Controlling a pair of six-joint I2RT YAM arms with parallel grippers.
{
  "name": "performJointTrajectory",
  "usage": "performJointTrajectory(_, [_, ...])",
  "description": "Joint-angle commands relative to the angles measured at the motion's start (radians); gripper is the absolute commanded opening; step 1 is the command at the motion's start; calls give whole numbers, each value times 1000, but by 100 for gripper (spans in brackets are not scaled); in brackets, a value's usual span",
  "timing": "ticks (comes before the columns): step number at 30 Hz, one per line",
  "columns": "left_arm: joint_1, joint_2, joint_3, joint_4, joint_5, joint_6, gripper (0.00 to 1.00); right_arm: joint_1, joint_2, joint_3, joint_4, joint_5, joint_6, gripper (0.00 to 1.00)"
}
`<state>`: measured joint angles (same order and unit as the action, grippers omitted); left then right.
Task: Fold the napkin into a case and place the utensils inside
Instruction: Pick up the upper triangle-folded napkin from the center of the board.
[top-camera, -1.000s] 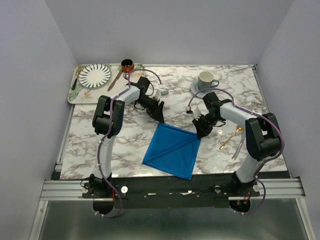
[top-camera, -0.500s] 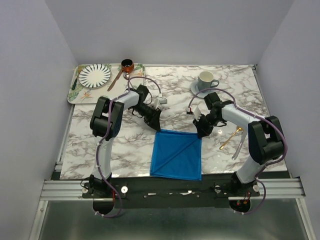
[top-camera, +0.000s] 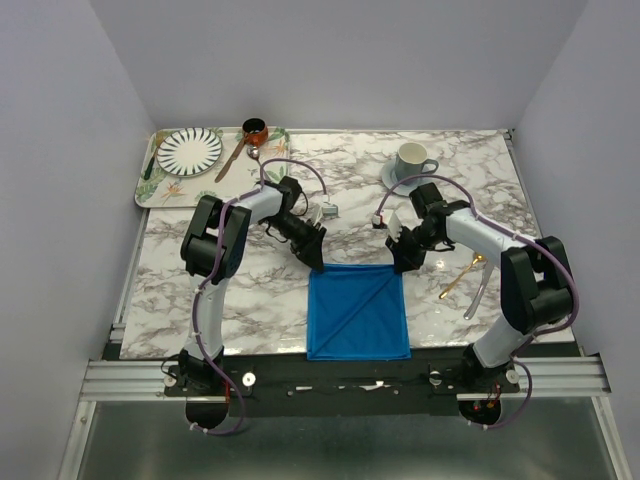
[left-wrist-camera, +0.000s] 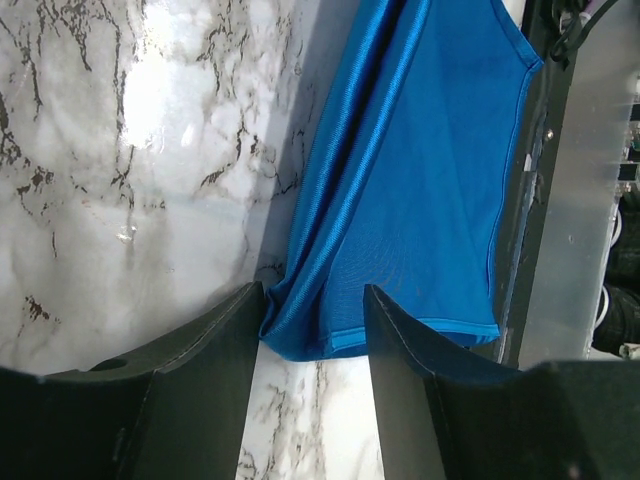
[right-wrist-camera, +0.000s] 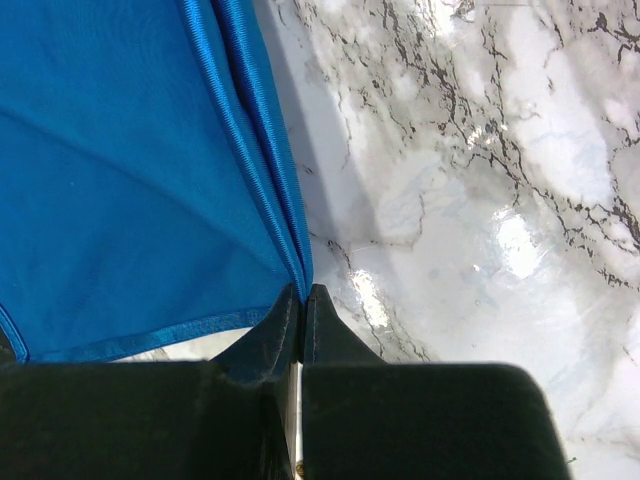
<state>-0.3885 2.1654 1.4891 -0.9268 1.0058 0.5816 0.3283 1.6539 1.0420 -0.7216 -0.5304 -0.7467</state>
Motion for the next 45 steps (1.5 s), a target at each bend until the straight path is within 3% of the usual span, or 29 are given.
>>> performJointTrajectory(1, [-6,-12,-38,-18,-10,47,60,9,-25,-11,11,-20,-31,1])
performJointTrajectory(23, [-6,-29,-75,-20,-36,63,41,11,-26,-8,7,-6,-13,1])
performJointTrajectory(27, [-3,-42,-79,-18,-21,69,29,9,-26,-5,5,-10,-8,1])
performJointTrajectory(32, [-4,-84,-78,-17,2,69,1,9,-40,6,1,-10,1,1])
performJointTrajectory(37, [0,-179,-61,-9,-38,57,0,-1,-83,36,-10,9,15,1])
performJointTrajectory(41, [17,-242,25,0,-117,32,0,-21,-126,130,-12,49,14,1])
performJointTrajectory(45, [36,-254,279,8,-286,53,0,-29,-149,249,40,136,-32,0])
